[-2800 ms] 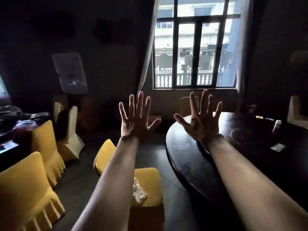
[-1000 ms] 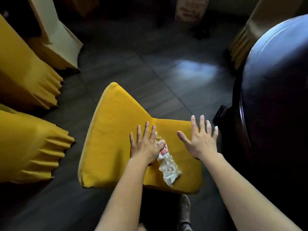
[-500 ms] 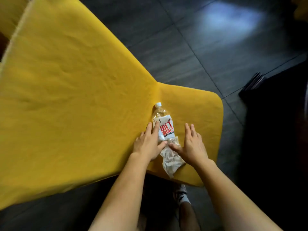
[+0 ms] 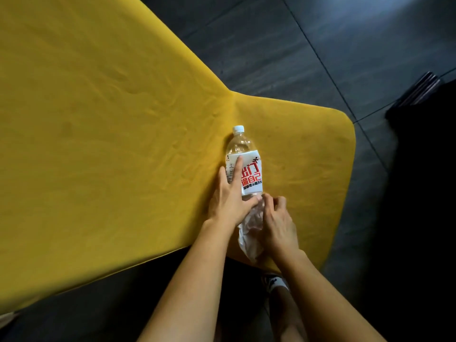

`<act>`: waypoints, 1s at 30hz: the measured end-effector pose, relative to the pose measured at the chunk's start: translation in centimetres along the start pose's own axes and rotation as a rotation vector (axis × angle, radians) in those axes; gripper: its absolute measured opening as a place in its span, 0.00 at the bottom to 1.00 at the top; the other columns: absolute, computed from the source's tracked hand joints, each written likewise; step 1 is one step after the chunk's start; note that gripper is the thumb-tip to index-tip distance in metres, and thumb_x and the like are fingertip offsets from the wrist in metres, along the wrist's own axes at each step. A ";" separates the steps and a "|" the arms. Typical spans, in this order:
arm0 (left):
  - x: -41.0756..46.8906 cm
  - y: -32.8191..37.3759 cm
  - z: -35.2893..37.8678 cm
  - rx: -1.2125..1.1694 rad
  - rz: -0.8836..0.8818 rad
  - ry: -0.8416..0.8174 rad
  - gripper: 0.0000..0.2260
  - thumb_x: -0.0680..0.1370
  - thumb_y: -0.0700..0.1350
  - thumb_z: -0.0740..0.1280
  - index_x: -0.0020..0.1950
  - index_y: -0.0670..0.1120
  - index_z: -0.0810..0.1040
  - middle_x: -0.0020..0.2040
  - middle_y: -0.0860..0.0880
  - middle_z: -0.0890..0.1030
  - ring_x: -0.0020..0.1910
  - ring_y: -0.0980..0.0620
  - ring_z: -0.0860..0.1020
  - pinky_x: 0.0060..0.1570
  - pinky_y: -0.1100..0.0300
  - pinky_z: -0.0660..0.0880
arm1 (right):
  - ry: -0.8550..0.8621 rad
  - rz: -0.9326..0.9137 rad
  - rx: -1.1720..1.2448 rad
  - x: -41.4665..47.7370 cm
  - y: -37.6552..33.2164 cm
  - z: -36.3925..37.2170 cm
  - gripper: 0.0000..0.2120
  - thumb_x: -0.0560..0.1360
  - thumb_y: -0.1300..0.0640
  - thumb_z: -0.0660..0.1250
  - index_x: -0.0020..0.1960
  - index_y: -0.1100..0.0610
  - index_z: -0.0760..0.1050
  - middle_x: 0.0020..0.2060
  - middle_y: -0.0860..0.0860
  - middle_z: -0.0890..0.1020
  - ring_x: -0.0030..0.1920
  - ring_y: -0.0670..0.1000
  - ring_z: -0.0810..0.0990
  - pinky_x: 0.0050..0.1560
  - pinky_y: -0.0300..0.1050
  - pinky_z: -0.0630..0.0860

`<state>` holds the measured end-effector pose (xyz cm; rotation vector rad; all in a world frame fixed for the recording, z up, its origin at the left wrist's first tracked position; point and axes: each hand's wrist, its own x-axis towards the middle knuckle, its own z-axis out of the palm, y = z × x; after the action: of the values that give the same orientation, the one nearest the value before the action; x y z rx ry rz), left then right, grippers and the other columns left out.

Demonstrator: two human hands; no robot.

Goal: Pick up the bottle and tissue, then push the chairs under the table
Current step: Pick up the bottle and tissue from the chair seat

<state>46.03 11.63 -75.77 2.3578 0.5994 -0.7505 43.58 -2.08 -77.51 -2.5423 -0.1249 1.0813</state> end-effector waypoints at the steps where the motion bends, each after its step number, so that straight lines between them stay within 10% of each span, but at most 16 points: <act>1: 0.0 0.3 0.2 -0.022 0.008 0.018 0.51 0.71 0.57 0.76 0.80 0.63 0.41 0.72 0.45 0.59 0.61 0.42 0.75 0.61 0.45 0.75 | -0.013 -0.005 0.028 0.1 0.0 -0.2 0.33 0.72 0.58 0.73 0.71 0.53 0.58 0.56 0.54 0.68 0.52 0.62 0.79 0.48 0.56 0.78; 8: -0.6 2.0 -0.3 -0.021 0.000 0.077 0.48 0.73 0.47 0.75 0.80 0.64 0.46 0.61 0.46 0.64 0.53 0.41 0.77 0.56 0.46 0.77 | 0.015 -0.001 0.182 -1.1 1.3 -0.9 0.19 0.75 0.63 0.64 0.65 0.52 0.72 0.49 0.56 0.73 0.49 0.64 0.77 0.48 0.51 0.73; 14: -1.3 3.7 -2.8 -0.100 -0.145 0.092 0.46 0.74 0.41 0.72 0.82 0.52 0.44 0.69 0.41 0.70 0.65 0.40 0.73 0.59 0.52 0.70 | 0.142 0.146 0.341 -2.0 3.2 -4.4 0.15 0.73 0.66 0.63 0.57 0.56 0.80 0.51 0.57 0.78 0.51 0.59 0.78 0.51 0.48 0.75; 18: -2.6 4.8 -5.3 -0.215 -0.202 0.140 0.33 0.71 0.37 0.72 0.74 0.45 0.66 0.66 0.43 0.76 0.65 0.41 0.74 0.61 0.53 0.70 | 0.167 0.248 0.565 -2.9 1.6 -8.9 0.22 0.71 0.70 0.61 0.56 0.54 0.84 0.52 0.52 0.85 0.49 0.47 0.78 0.50 0.37 0.72; 25: -8.1 8.0 -14.7 -0.373 -0.141 0.225 0.22 0.70 0.37 0.72 0.63 0.48 0.76 0.56 0.47 0.82 0.53 0.44 0.79 0.51 0.53 0.76 | 0.240 0.151 0.811 -6.2 -5.3 -18.4 0.07 0.68 0.56 0.71 0.41 0.45 0.85 0.37 0.46 0.87 0.45 0.49 0.85 0.50 0.52 0.82; 30: -11.6 10.9 -25.3 -0.439 -0.024 0.259 0.22 0.72 0.38 0.73 0.65 0.48 0.74 0.59 0.48 0.82 0.51 0.49 0.77 0.50 0.59 0.72 | 0.295 0.030 0.718 -9.8 -12.4 -26.2 0.07 0.64 0.59 0.78 0.42 0.54 0.86 0.30 0.48 0.85 0.34 0.48 0.83 0.34 0.37 0.76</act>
<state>52.86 17.36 -47.27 2.0491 0.8110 -0.2821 56.12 -0.71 -49.59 -2.0072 0.3247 0.5927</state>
